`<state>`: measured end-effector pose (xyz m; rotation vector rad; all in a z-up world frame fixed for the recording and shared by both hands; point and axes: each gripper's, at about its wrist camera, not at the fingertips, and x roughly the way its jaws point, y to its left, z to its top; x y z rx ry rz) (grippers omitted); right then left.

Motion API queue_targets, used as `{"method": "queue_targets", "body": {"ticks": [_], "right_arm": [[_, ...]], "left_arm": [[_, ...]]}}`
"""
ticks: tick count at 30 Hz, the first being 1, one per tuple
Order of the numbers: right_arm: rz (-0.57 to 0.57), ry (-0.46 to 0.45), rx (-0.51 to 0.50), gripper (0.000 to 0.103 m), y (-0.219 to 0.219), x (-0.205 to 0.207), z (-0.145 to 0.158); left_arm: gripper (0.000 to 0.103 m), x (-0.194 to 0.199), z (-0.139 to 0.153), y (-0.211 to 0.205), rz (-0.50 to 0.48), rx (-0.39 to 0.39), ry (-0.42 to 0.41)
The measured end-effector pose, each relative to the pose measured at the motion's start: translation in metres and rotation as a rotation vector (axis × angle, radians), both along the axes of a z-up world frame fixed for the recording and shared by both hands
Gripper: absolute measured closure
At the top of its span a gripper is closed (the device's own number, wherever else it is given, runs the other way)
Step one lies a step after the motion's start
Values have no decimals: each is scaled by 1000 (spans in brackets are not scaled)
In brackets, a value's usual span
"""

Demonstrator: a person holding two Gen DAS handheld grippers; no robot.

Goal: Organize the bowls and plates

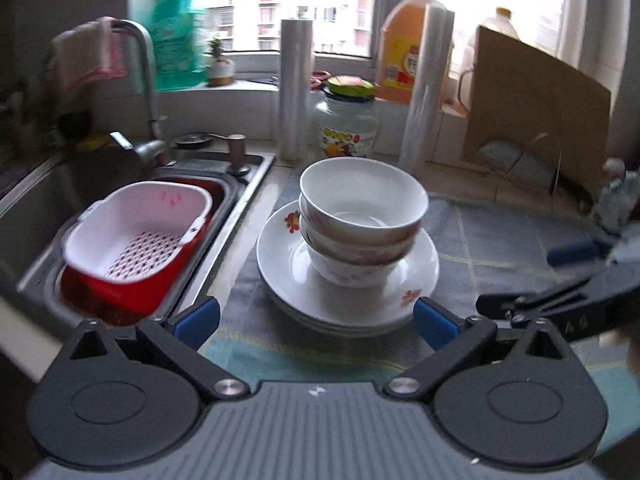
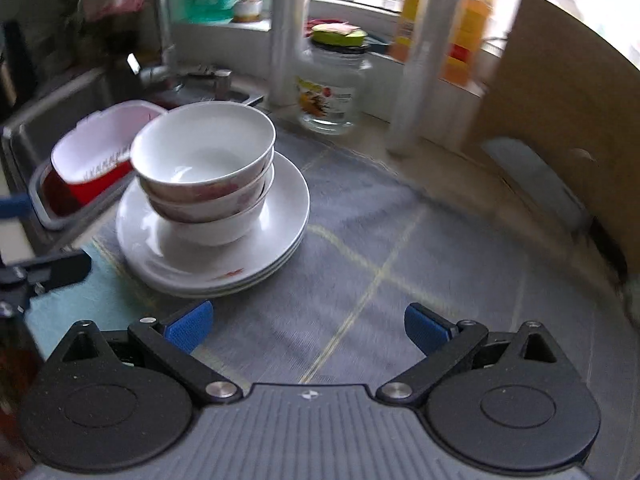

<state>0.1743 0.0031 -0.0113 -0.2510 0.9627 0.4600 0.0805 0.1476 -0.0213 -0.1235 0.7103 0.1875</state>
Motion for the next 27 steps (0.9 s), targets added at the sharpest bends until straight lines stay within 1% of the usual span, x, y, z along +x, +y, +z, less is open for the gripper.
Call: {"method": "queue_targets", "body": {"ticks": [2,5,9,13,27], "right_arm": [[-27,-2,25,0,-9,-13,8],[-53,-11,38,0,-17,-26,19],[-60,-33,60,0,-25,-37,30],[-68,-40,83,0,-32,-43,36],[-82,-55,102,0,-41,-48,42]], "left_arm": [[1,-13,7,-8,38,1,-7],[1,-31,17,-17,61,-6,-21],[1,-42,27,-24,74,-8,-44],[1,-47,33,-34,65,3,-58],[1,-46,39,-47,97,36,-42]]}}
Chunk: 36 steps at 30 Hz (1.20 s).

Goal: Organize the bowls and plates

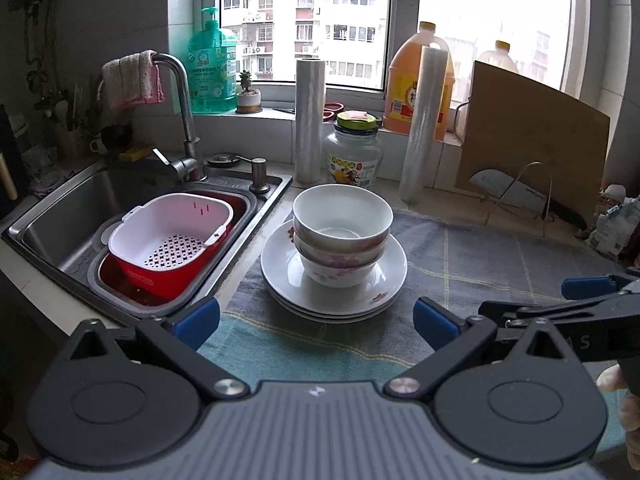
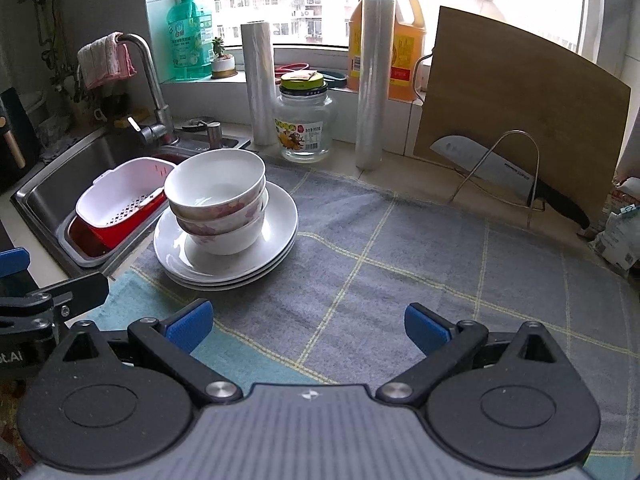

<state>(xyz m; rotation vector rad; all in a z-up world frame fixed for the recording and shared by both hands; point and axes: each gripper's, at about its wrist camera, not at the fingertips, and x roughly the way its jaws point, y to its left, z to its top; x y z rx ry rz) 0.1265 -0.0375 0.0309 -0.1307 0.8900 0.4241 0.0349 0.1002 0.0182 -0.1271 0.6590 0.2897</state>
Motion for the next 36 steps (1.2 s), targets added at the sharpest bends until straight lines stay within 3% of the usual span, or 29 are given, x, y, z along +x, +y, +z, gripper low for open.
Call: {"method": "queue_targets", "body": {"ticks": [36], "right_arm": [[-17,-13,-15,0,10,3,3]], "left_arm": [[1,5,5,0,-3,22,15]]}}
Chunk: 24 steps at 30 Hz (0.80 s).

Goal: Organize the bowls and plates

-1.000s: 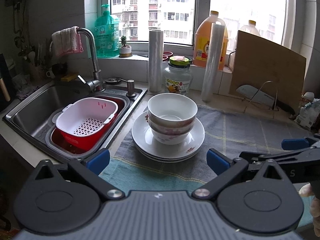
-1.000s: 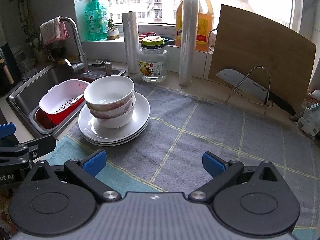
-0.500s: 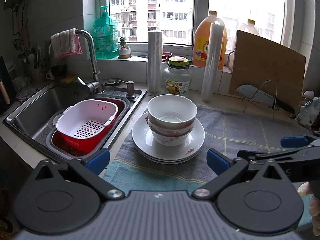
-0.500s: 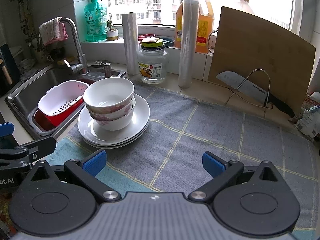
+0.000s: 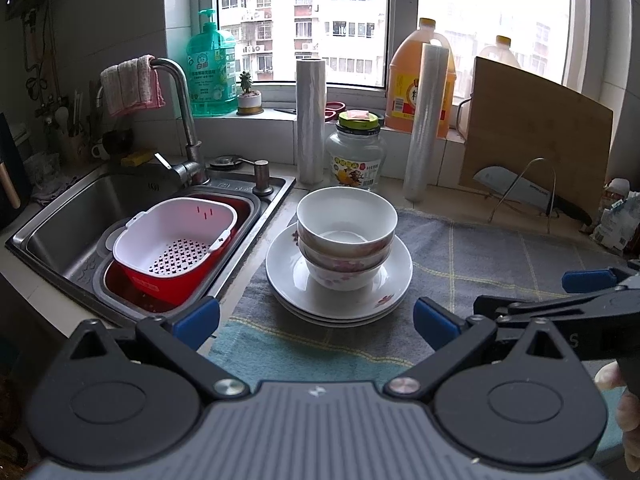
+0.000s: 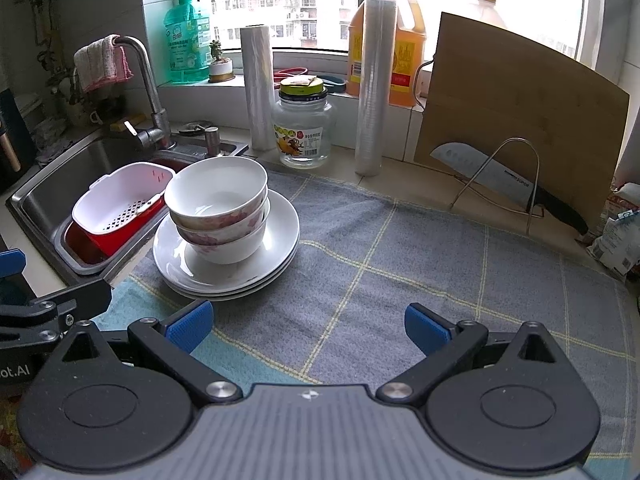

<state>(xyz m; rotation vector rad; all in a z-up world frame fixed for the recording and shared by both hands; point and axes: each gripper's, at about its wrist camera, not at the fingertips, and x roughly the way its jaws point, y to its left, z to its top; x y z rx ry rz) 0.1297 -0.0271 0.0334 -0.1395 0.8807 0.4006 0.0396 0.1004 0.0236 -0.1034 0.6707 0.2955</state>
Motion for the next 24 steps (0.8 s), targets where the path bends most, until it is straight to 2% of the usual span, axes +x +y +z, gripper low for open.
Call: {"method": "queue_targets", "body": {"ticks": [24], "right_arm": [[-3,0,1,0,0,4,0]], "left_arm": [[1,4,0,5,-9,-1,4]]}}
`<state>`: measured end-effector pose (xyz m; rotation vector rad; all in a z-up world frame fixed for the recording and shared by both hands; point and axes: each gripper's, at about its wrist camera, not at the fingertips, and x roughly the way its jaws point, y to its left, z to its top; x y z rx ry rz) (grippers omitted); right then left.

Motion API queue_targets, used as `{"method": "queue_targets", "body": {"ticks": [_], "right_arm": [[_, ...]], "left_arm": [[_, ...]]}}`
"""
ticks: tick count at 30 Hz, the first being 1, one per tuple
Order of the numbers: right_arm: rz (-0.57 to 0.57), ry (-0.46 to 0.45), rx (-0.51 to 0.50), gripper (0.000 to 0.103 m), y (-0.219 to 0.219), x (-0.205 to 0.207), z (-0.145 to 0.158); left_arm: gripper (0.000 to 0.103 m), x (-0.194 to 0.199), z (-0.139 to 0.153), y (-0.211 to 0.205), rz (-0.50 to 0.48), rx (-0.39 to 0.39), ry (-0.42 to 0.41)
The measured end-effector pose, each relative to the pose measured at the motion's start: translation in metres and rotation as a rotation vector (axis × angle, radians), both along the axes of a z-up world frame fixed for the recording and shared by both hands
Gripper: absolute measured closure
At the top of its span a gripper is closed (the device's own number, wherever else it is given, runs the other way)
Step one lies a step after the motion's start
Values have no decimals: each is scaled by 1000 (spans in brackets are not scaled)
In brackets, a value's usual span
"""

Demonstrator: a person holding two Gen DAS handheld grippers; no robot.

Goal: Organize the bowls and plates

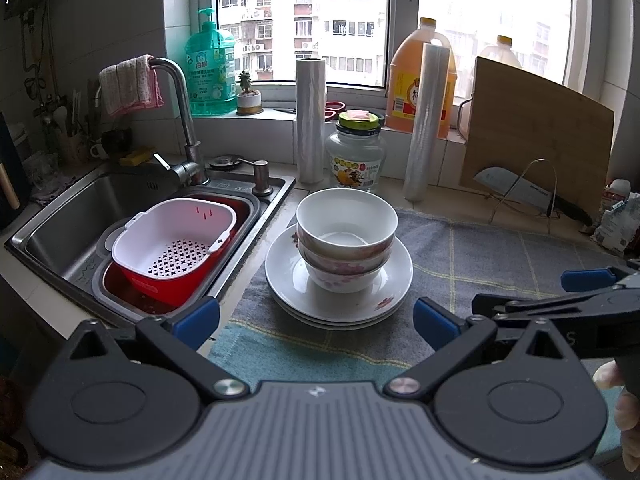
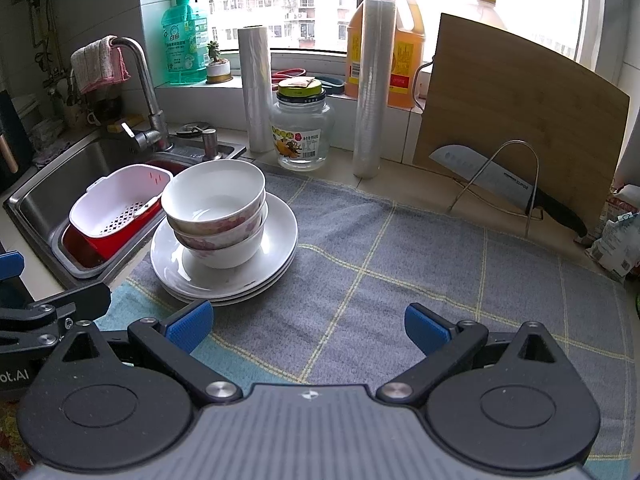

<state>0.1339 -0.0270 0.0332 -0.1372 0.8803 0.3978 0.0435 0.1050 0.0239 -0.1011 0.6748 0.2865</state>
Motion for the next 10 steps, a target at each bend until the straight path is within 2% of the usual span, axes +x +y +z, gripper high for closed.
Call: {"method": "queue_targets", "body": {"ticks": [10], "right_arm": [[-1,2,-1,0,0,2,0]], "left_arm": [[1,3,0,1,-3,-2,4]]}}
